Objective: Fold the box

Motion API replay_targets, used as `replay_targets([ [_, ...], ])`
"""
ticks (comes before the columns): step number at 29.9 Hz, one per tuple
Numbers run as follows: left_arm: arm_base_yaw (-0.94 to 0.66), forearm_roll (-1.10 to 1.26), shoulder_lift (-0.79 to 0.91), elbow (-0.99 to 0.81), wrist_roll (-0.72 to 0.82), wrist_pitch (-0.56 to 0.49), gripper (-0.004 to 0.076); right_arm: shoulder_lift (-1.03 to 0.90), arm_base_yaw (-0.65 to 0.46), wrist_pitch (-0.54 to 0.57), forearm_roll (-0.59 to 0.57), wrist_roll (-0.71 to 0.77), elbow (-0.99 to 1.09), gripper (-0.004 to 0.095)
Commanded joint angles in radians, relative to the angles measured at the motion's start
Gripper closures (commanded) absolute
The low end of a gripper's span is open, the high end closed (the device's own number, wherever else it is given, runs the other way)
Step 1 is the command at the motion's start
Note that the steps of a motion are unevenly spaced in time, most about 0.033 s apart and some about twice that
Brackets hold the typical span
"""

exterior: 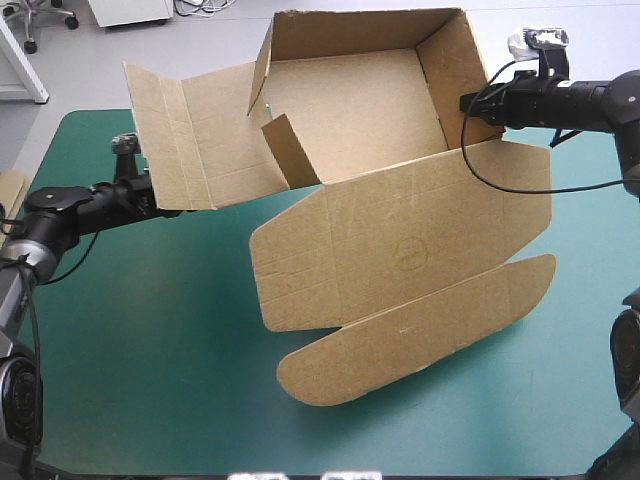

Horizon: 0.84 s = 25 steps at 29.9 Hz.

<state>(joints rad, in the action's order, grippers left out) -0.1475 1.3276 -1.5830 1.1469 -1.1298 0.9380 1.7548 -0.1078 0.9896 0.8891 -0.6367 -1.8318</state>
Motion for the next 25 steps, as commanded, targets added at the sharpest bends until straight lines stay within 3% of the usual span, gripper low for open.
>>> replay_targets([
  [1,0.097,0.137,0.037,0.026,-0.019,-0.019,0.0375,-0.059,-0.007,-0.029,0.046,0.014,-0.037,0.0908],
  [8,0.128,0.323,0.037,0.069,-0.036,0.108,0.0375,-0.059,-0.007,-0.033,-0.04,0.04,-0.037,0.0908],
  [25,0.131,0.435,0.037,0.116,0.082,0.319,0.0374,-0.059,-0.007,-0.073,-0.029,0.04,-0.037,0.0908],
])
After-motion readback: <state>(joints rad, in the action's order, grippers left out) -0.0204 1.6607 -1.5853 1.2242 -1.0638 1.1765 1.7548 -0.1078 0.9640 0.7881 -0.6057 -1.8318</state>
